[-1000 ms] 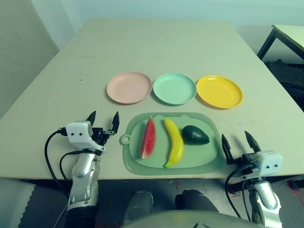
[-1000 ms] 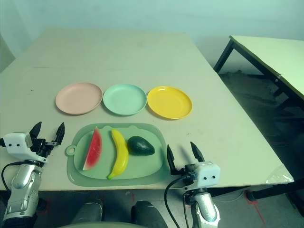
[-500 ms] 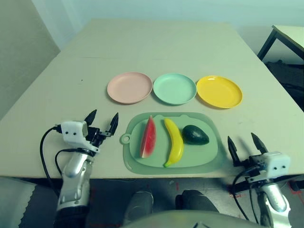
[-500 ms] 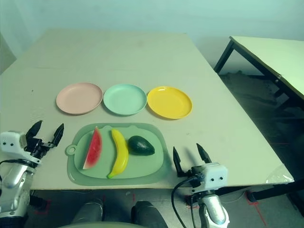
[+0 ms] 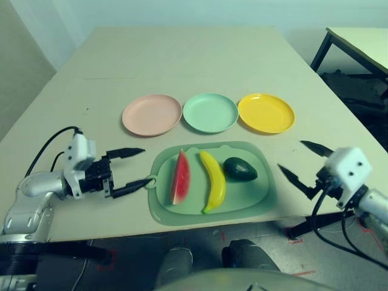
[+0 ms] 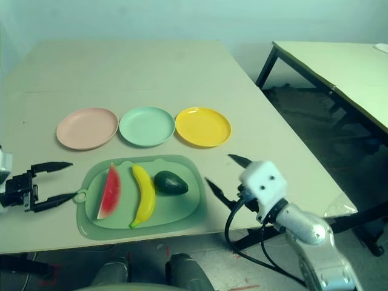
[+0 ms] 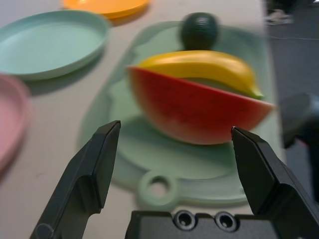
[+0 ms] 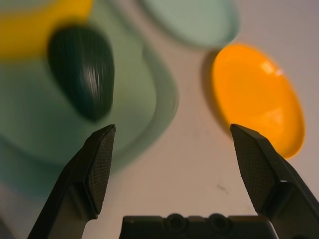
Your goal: Place the fruits into color-matched plates.
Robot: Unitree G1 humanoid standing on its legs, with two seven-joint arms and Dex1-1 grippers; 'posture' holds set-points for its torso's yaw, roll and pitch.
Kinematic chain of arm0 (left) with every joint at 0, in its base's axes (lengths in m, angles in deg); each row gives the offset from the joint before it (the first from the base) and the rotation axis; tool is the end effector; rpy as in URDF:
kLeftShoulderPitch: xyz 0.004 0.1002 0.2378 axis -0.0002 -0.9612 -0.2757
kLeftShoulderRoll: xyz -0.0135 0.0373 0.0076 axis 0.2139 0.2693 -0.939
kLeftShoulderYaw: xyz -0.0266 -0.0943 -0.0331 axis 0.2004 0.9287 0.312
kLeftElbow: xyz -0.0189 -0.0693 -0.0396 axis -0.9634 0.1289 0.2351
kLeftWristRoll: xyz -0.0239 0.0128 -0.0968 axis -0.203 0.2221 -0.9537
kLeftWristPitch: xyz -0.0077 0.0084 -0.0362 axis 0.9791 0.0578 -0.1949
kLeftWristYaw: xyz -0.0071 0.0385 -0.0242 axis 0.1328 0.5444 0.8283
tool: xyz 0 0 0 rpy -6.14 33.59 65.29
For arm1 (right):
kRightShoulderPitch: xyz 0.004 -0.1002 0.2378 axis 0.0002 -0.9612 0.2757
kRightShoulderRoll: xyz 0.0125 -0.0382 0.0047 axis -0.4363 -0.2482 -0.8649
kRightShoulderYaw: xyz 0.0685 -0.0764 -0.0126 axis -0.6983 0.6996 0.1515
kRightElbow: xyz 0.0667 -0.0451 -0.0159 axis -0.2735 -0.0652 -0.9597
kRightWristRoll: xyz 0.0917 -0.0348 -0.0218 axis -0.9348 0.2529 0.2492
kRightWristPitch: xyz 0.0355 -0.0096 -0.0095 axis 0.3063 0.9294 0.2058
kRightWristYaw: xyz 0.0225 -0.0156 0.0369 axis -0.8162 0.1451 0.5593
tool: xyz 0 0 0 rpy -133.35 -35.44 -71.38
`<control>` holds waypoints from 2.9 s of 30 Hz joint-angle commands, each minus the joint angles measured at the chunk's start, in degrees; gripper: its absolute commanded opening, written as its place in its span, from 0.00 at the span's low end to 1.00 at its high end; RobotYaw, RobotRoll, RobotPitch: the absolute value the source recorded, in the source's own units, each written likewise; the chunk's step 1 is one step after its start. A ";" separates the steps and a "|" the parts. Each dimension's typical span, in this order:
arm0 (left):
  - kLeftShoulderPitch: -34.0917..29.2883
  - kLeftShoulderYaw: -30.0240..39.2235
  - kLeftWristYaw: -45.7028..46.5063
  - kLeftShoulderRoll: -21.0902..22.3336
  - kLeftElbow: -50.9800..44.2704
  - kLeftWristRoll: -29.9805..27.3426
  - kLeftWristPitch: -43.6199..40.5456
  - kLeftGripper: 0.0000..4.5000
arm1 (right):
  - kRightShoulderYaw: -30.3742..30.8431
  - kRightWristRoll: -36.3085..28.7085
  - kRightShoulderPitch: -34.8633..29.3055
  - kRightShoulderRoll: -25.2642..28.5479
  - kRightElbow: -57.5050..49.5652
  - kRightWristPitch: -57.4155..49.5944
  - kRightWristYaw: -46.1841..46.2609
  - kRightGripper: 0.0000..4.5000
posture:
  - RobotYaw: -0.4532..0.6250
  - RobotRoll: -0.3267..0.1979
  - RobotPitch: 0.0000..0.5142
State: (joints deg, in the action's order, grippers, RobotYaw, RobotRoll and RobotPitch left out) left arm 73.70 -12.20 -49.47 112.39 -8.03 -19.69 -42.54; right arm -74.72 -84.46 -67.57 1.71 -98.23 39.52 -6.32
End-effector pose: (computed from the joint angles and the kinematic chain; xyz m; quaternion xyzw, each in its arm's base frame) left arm 0.1892 0.3207 0.1356 0.1614 0.0763 -0.5694 0.8024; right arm 0.1741 -0.2279 0.1719 -0.3547 0.1267 0.3898 0.8403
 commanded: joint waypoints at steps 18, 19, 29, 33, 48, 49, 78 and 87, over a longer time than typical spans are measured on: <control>-0.62 -1.11 0.70 -0.78 -1.18 4.19 5.39 1.00 | 25.77 -12.88 46.17 -6.54 -3.08 -54.49 -10.99 1.00 | 0.41 0.62 0.11; -0.68 -1.04 0.66 -0.72 -1.12 4.21 5.41 1.00 | 25.50 -13.64 47.26 -7.89 -2.19 -55.44 -10.89 1.00 | 0.42 0.62 0.11; -2.03 -0.14 0.62 -0.18 -1.69 4.25 5.45 1.00 | 31.80 -13.58 51.80 -15.17 2.73 -55.10 -5.76 1.00 | 0.42 0.62 0.12; -2.82 -0.13 0.78 -0.15 -2.74 4.16 5.15 1.00 | 35.72 -12.61 52.16 -14.32 3.58 -52.37 -5.09 1.00 | 0.43 0.62 0.13; -5.08 0.79 1.12 0.38 -4.12 4.20 5.36 1.00 | 41.19 -5.46 51.78 -15.14 11.53 -42.92 -4.45 1.00 | 0.46 0.62 0.12; -5.16 0.85 1.17 0.37 -4.16 4.22 5.39 1.00 | 41.27 -5.31 51.67 -15.22 11.65 -42.75 -4.57 1.00 | 0.46 0.62 0.12; -4.11 3.33 11.23 -4.70 -4.33 0.51 -0.81 1.00 | 36.07 -3.50 54.82 -12.75 19.10 -39.11 -8.15 0.60 | 0.45 0.62 0.14; -4.29 3.19 16.28 -6.65 -7.54 0.27 -6.12 1.00 | 33.87 3.30 60.68 -15.99 34.04 -27.21 -9.07 0.60 | 0.46 0.62 0.12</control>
State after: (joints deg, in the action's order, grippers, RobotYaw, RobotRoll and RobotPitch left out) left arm 69.56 -8.64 -33.77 106.01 -14.46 -19.92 -47.63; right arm -40.02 -82.71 -8.10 -12.49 -66.47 9.36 -15.95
